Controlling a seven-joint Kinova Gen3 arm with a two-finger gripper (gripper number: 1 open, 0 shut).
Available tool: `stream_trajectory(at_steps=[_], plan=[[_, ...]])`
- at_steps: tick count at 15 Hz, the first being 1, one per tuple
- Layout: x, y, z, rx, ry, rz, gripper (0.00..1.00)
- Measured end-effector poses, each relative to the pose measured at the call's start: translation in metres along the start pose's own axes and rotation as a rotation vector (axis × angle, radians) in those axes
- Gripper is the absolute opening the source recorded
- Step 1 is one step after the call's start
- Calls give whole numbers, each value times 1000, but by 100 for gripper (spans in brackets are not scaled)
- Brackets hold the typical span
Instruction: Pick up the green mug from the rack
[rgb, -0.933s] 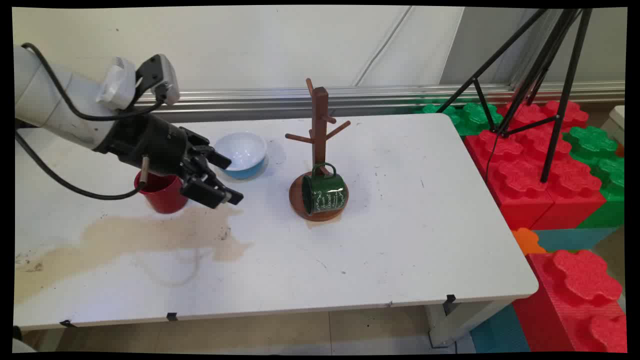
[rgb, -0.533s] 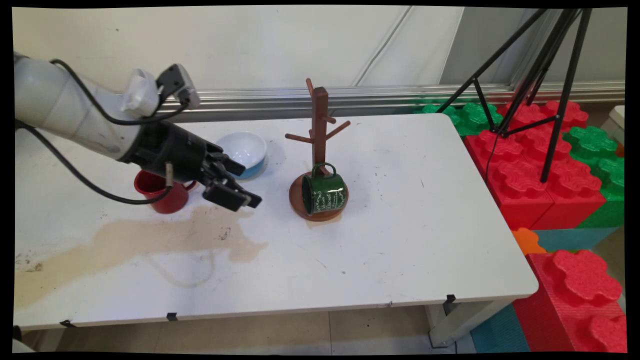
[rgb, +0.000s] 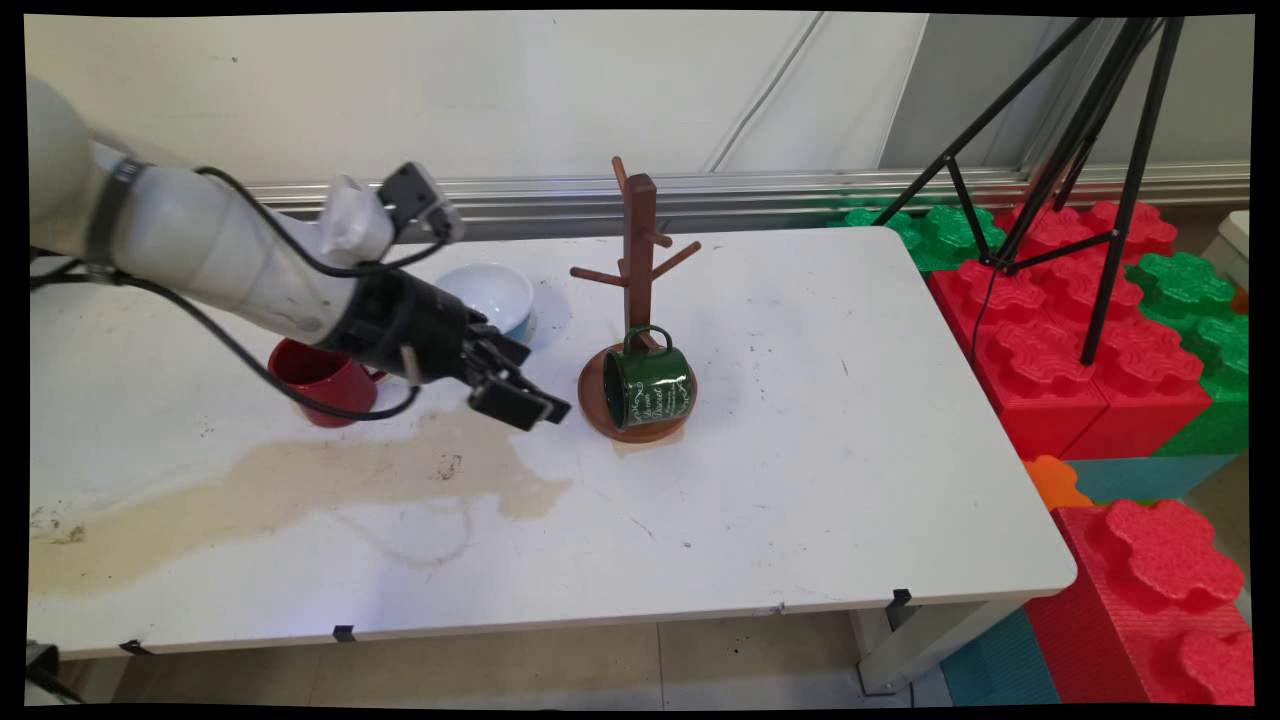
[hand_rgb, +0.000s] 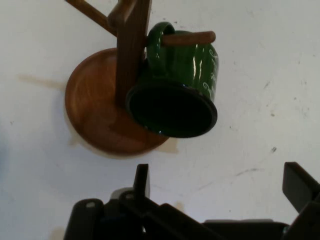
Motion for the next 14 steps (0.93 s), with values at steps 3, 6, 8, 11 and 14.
stream_trajectory(at_steps=[3, 6, 8, 11, 14], plan=[[5, 4, 19, -1, 7, -16, 100], [11, 9, 40, 12, 20, -35, 100], [15, 13, 54, 24, 27, -55, 100], [18, 19, 71, 31, 36, -80, 100], [17, 23, 82, 33, 42, -98, 100]])
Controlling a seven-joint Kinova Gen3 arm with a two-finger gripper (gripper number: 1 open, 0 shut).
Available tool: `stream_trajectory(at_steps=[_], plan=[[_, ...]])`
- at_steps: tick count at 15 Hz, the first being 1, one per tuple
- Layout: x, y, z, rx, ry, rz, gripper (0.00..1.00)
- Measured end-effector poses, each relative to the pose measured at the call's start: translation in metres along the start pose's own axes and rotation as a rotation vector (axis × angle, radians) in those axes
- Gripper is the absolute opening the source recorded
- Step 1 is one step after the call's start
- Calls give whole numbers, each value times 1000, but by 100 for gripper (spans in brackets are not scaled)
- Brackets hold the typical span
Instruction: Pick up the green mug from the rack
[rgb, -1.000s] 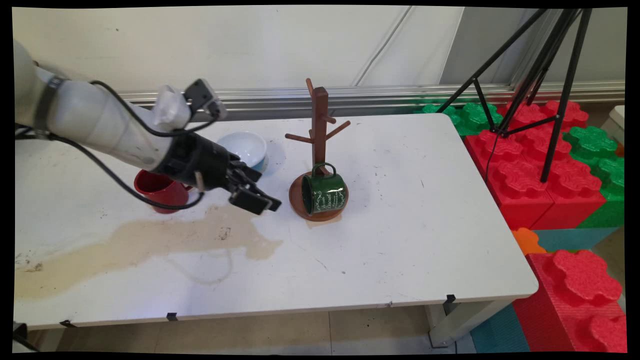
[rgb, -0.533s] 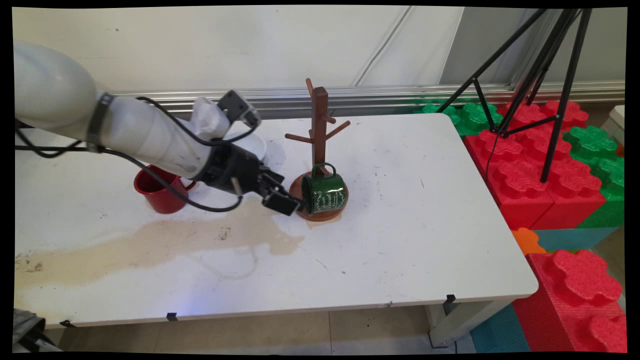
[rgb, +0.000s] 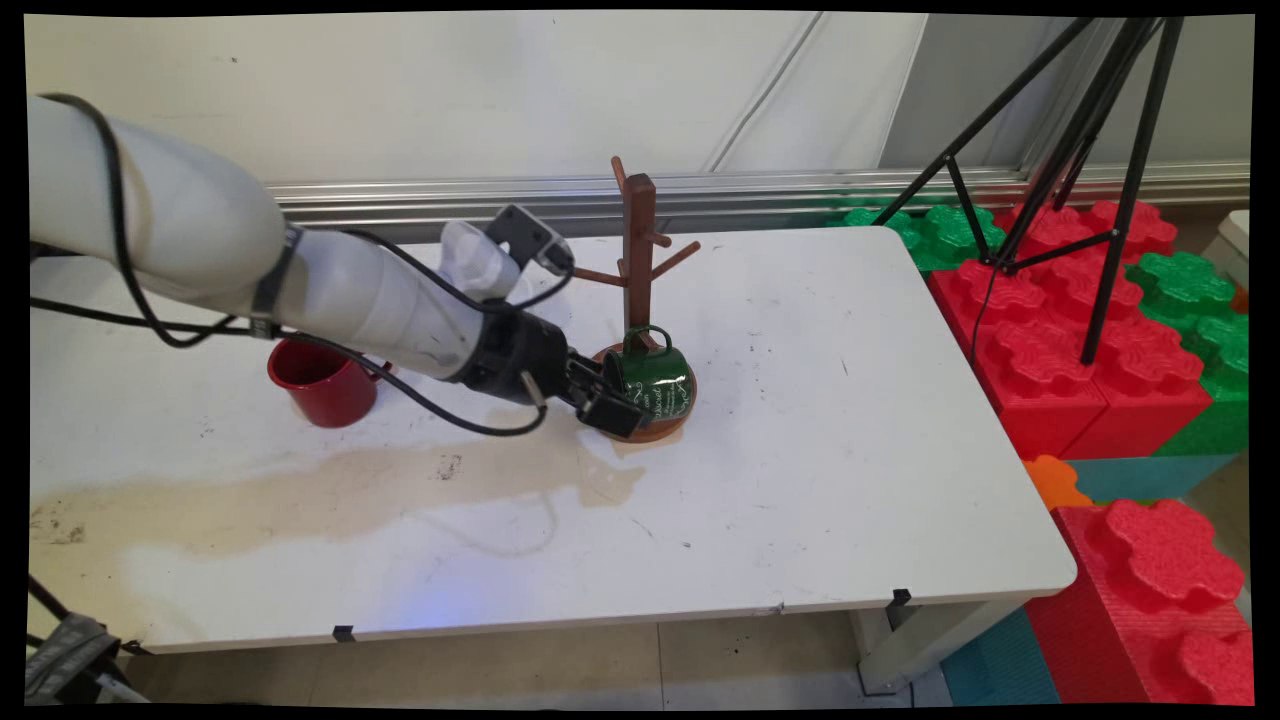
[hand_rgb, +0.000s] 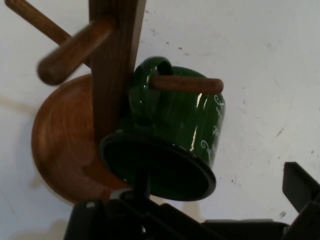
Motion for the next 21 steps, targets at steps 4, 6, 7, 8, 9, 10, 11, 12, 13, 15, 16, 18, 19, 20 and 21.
stream_trajectory(at_steps=[4, 6, 7, 8, 9, 10, 11, 12, 13, 15, 16, 18, 19, 20, 21], plan=[[-4, 4, 12, 9, 11, -20, 100], [-7, 6, 19, 13, 20, -31, 100], [-9, 7, 22, 12, 24, -35, 100], [-10, 8, 25, 11, 30, -39, 100], [-11, 9, 28, 10, 35, -43, 100], [-12, 10, 31, 10, 41, -46, 100], [-14, 10, 33, 11, 45, -49, 100], [-14, 10, 34, 11, 49, -51, 100], [-15, 11, 36, 11, 54, -54, 100], [-17, 11, 40, 8, 66, -60, 100], [-18, 12, 41, 6, 71, -62, 100], [-19, 12, 44, 2, 80, -64, 100], [-19, 13, 45, 1, 83, -65, 100], [-20, 13, 46, -2, 89, -66, 100], [-20, 13, 47, -3, 93, -66, 0]])
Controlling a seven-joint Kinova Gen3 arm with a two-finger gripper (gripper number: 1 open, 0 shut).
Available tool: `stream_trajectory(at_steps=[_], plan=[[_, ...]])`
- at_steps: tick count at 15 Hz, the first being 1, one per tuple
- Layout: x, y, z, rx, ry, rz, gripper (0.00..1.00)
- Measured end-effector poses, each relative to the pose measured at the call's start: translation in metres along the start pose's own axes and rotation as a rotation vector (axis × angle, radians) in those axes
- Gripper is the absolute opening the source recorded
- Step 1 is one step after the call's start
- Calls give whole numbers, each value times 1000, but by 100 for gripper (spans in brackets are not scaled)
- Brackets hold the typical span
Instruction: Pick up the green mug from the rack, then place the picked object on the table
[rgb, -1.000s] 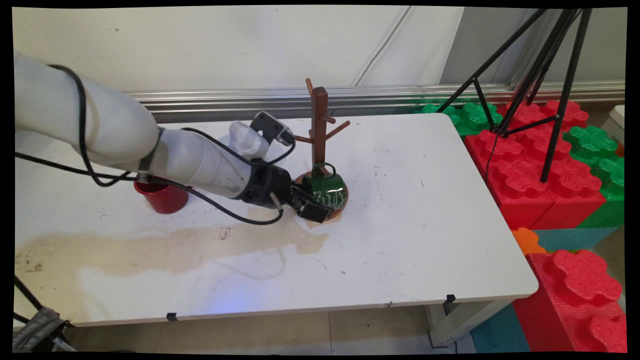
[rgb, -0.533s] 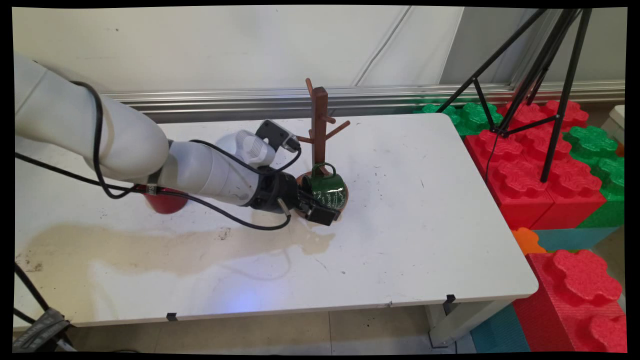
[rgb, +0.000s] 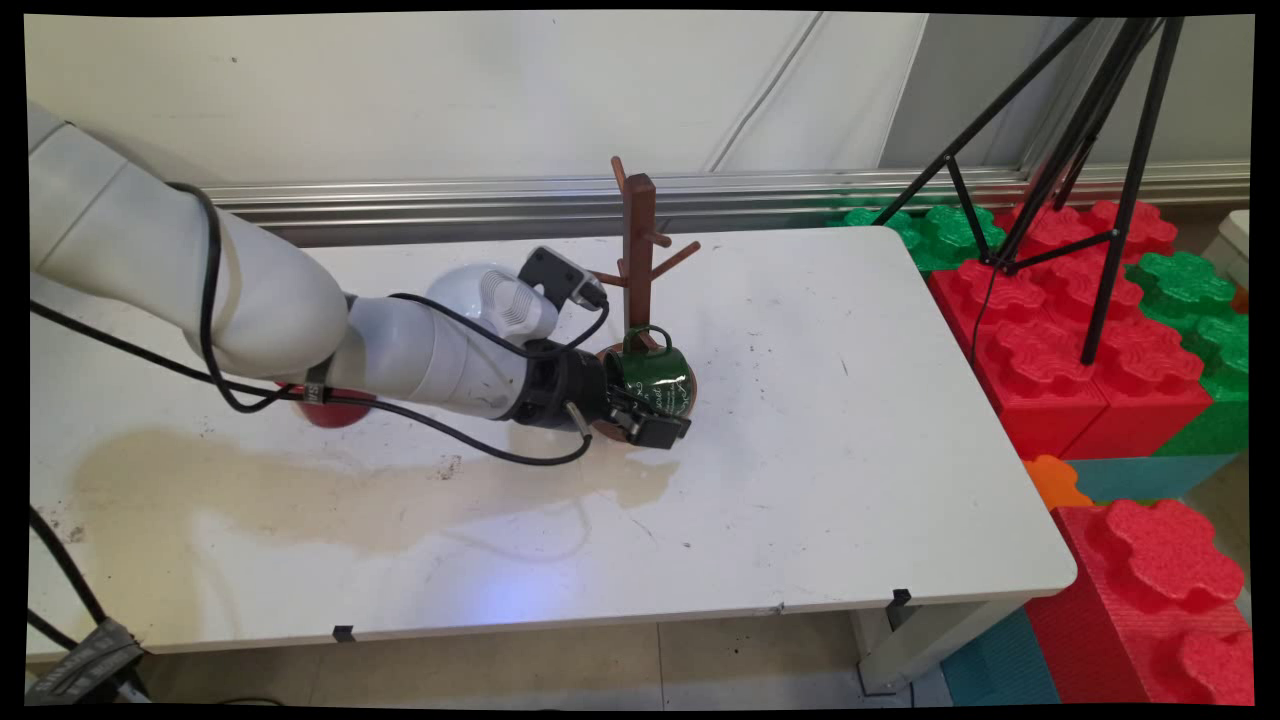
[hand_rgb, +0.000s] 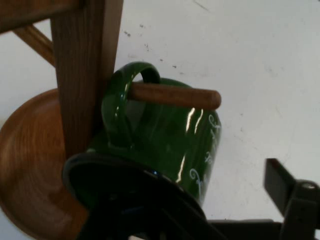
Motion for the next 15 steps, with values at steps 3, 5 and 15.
stream_trajectory(at_steps=[3, 5, 15], plan=[[-1, 0, 3, -5, 19, 1, 0], [-2, 1, 3, -6, 28, 5, 0], [-3, 10, -8, -34, 52, 26, 0]])
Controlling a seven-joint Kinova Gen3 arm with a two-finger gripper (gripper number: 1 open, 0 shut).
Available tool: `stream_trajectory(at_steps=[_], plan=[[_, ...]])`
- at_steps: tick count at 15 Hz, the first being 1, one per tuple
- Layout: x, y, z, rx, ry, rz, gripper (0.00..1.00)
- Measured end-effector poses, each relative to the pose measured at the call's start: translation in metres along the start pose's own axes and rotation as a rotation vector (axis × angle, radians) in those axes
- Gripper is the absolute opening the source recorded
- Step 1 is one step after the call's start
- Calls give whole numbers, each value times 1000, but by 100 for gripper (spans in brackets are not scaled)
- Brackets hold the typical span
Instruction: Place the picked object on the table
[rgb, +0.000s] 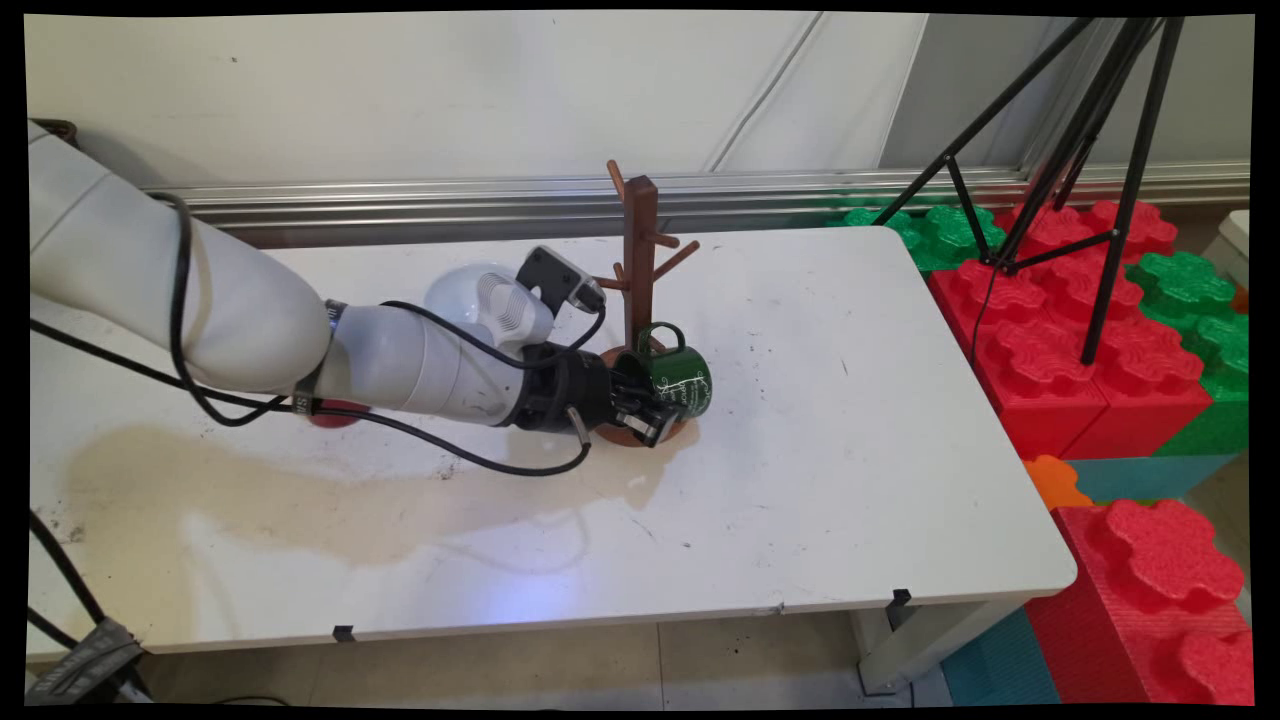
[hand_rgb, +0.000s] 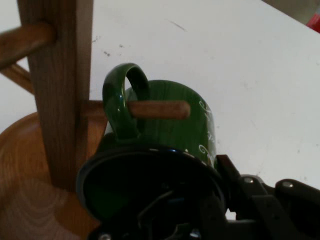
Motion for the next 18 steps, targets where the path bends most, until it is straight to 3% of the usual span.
stream_trajectory(at_steps=[12, 18], plan=[[11, 20, -21, -35, 30, 48, 0], [11, 34, -39, -52, 9, 88, 0]])
